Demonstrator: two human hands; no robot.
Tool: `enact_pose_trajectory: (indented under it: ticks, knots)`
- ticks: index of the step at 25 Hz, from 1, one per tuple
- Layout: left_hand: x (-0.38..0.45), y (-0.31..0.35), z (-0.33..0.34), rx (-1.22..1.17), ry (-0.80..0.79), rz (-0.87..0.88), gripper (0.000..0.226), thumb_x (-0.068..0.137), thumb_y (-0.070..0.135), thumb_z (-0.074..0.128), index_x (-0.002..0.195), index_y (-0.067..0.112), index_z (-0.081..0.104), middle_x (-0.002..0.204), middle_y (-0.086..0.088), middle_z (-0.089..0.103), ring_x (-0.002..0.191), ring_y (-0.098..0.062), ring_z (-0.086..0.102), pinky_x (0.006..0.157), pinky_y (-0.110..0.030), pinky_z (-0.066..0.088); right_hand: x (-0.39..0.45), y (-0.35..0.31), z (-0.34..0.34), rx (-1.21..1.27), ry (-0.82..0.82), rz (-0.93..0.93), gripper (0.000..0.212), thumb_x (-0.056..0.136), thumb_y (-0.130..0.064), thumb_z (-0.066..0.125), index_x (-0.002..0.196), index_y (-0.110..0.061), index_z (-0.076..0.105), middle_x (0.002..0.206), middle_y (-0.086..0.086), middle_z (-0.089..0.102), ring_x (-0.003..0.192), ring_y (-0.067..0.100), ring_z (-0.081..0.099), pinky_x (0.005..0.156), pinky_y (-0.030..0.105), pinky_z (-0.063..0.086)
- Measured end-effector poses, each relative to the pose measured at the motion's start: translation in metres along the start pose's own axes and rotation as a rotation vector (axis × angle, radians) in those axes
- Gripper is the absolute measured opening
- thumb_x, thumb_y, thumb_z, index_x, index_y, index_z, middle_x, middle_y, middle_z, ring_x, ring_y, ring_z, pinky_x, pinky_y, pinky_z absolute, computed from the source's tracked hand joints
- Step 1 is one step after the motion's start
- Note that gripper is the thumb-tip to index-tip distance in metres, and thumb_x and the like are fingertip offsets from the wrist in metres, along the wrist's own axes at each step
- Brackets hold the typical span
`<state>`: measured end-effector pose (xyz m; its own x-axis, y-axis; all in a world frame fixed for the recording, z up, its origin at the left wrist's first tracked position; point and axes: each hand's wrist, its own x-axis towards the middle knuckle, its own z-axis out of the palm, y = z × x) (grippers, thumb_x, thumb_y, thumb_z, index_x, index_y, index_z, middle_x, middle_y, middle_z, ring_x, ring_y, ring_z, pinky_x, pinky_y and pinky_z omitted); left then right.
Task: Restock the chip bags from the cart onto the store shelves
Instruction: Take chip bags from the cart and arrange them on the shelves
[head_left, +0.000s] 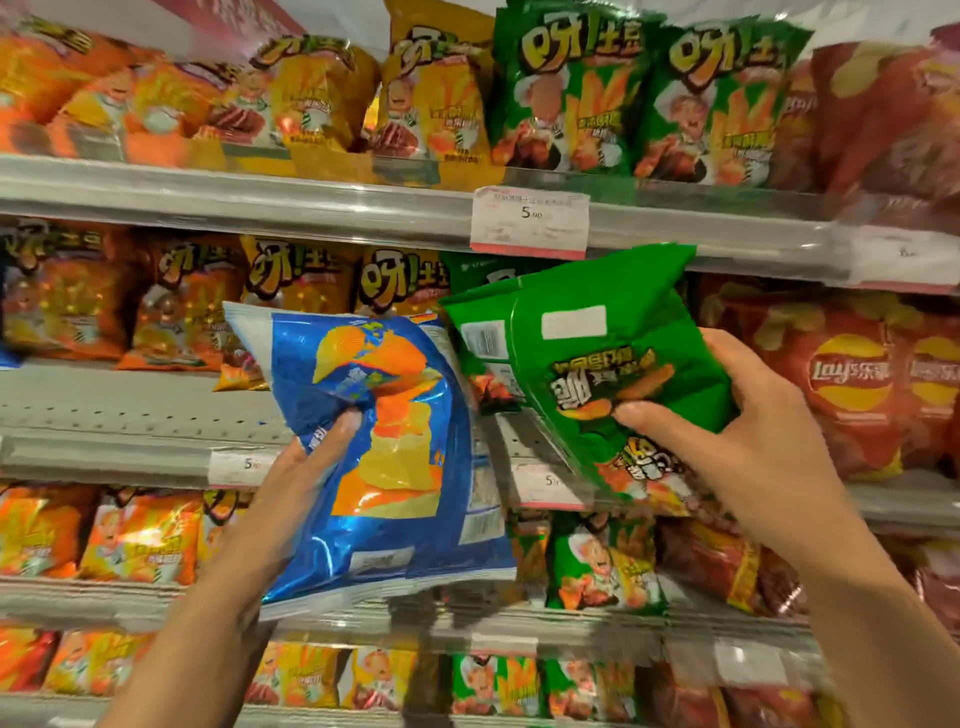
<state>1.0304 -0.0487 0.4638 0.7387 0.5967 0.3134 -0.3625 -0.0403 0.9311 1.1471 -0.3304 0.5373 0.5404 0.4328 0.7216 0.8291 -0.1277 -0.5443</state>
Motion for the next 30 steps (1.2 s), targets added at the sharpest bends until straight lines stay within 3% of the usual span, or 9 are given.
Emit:
enact_pose_trajectory:
  ticks: [5,11,15,17,21,24,27,30]
  knots:
    - [0.012,-0.011,0.021,-0.006,0.036,-0.003,0.026,0.103,0.013,0.042,0.103,0.036,0.054,0.074,0.040,0.067,0.073,0.024,0.062,0.059,0.002,0.044,0.005,0.005,-0.005,0.000,0.002,-0.051,0.047,0.074,-0.046,0.080,0.114,-0.057,0.057,0.106,-0.030,0.069,0.095,-0.009,0.065,0.070,0.001,0.046]
    - [0.024,-0.008,0.023,0.010,-0.010,-0.002,0.024,0.102,0.015,0.043,0.108,0.036,0.055,0.081,0.040,0.068,0.078,0.023,0.063,0.063,0.002,0.046,0.014,-0.002,-0.006,-0.100,0.057,-0.131,0.055,0.078,-0.048,0.082,0.126,-0.053,0.056,0.112,-0.025,0.066,0.104,-0.007,0.062,0.080,0.005,0.046]
    - [0.032,0.000,0.009,0.024,-0.028,0.018,0.024,0.102,0.015,0.043,0.108,0.034,0.057,0.084,0.036,0.071,0.082,0.020,0.065,0.064,0.000,0.047,0.018,0.003,0.011,-0.283,0.076,-0.143,0.058,0.080,-0.047,0.074,0.135,-0.040,0.055,0.109,-0.025,0.056,0.104,-0.009,0.054,0.089,0.001,0.037]
    - [0.036,0.001,0.000,0.023,-0.027,0.006,0.022,0.101,0.018,0.045,0.108,0.034,0.059,0.085,0.035,0.072,0.083,0.019,0.066,0.064,0.000,0.048,0.017,0.010,0.022,-0.439,0.120,-0.184,0.055,0.086,-0.043,0.076,0.136,-0.030,0.056,0.113,-0.021,0.053,0.106,0.002,0.052,0.093,0.009,0.037]
    - [0.040,-0.005,-0.014,0.014,0.013,-0.032,0.015,0.098,0.024,0.053,0.104,0.030,0.066,0.083,0.028,0.074,0.079,0.015,0.067,0.066,-0.007,0.050,0.009,0.035,0.060,-0.776,0.137,-0.232,0.066,0.072,-0.020,0.084,0.133,-0.010,0.059,0.127,0.006,0.061,0.114,0.025,0.048,0.096,0.034,0.032]
    - [0.038,-0.010,-0.018,-0.007,0.027,-0.061,0.013,0.098,0.022,0.056,0.103,0.025,0.068,0.078,0.024,0.075,0.072,0.013,0.068,0.056,-0.003,0.048,-0.012,0.058,0.090,-0.824,-0.027,-0.195,0.073,0.070,-0.027,0.091,0.134,-0.007,0.062,0.132,0.013,0.062,0.123,0.030,0.052,0.107,0.049,0.038]
    - [0.040,-0.013,-0.021,0.017,0.011,-0.102,0.012,0.096,0.026,0.058,0.102,0.025,0.068,0.076,0.025,0.075,0.069,0.013,0.068,0.054,-0.002,0.046,-0.023,0.068,0.093,-0.824,-0.006,-0.225,0.076,0.071,-0.036,0.089,0.136,-0.008,0.060,0.135,0.012,0.062,0.127,0.032,0.056,0.110,0.057,0.040]
    - [0.045,-0.013,-0.018,0.027,-0.008,-0.114,0.011,0.097,0.026,0.057,0.101,0.029,0.066,0.073,0.029,0.072,0.067,0.017,0.066,0.054,0.000,0.045,-0.021,0.069,0.095,-0.850,0.027,-0.240,0.077,0.069,-0.025,0.090,0.137,-0.010,0.060,0.137,0.010,0.062,0.129,0.030,0.057,0.114,0.058,0.037]
